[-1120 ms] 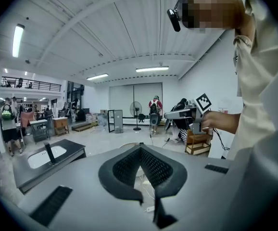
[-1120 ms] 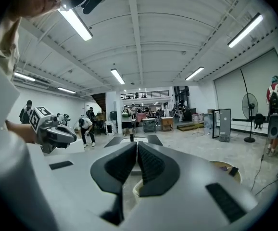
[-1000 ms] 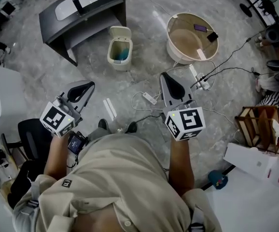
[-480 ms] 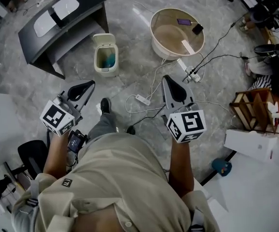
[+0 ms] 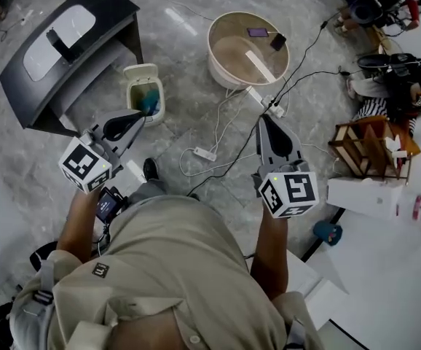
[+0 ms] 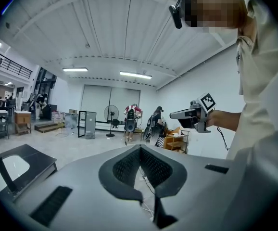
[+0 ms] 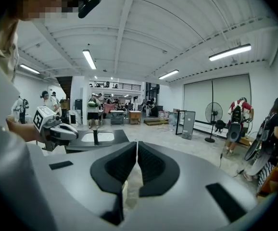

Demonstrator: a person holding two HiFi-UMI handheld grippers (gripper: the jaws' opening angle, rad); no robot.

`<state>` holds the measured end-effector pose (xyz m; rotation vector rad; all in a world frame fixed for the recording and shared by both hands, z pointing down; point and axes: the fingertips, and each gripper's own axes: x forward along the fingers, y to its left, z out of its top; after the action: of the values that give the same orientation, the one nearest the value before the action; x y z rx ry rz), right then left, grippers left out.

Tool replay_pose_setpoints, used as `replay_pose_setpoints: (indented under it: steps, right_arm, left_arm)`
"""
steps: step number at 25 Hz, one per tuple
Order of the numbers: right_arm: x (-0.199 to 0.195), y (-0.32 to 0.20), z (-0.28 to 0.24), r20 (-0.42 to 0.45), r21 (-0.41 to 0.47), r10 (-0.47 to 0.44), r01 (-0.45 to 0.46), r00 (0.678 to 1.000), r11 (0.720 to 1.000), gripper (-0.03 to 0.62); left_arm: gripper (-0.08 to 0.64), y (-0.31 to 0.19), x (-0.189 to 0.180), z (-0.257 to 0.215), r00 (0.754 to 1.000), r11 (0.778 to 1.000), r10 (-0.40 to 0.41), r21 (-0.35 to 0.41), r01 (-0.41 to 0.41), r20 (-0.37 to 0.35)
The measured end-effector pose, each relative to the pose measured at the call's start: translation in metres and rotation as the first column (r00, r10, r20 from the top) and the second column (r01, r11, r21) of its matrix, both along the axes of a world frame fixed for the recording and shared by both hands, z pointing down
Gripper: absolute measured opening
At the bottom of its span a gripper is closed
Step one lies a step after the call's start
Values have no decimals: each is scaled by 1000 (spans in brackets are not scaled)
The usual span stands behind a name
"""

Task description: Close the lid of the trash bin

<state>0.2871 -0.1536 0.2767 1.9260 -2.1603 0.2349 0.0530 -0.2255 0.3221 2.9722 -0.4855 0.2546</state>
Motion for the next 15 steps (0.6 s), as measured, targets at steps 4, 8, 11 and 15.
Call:
replay_pose_setpoints:
  steps: [4, 8, 11, 15]
  right_arm:
    - [-6, -12, 1, -17, -21, 60, -60, 998, 998, 26]
    - [-17, -24, 3, -33, -37, 102, -103, 994, 994, 26]
    - [-26, -32, -1, -45, -44, 116, -118, 992, 992, 26]
    - [-42, -45, -2, -62, -57, 117, -121, 991, 991, 26]
  left_arm:
    - [14, -25, -7, 7, 999, 999, 46, -20, -46, -16]
    - [14, -47, -17, 14, 996, 996, 83, -29, -84, -29]
    - [14, -61, -24, 14, 994, 995, 98, -30, -100, -39]
    - [14, -79, -38, 16, 994, 994, 99, -32, -101, -50]
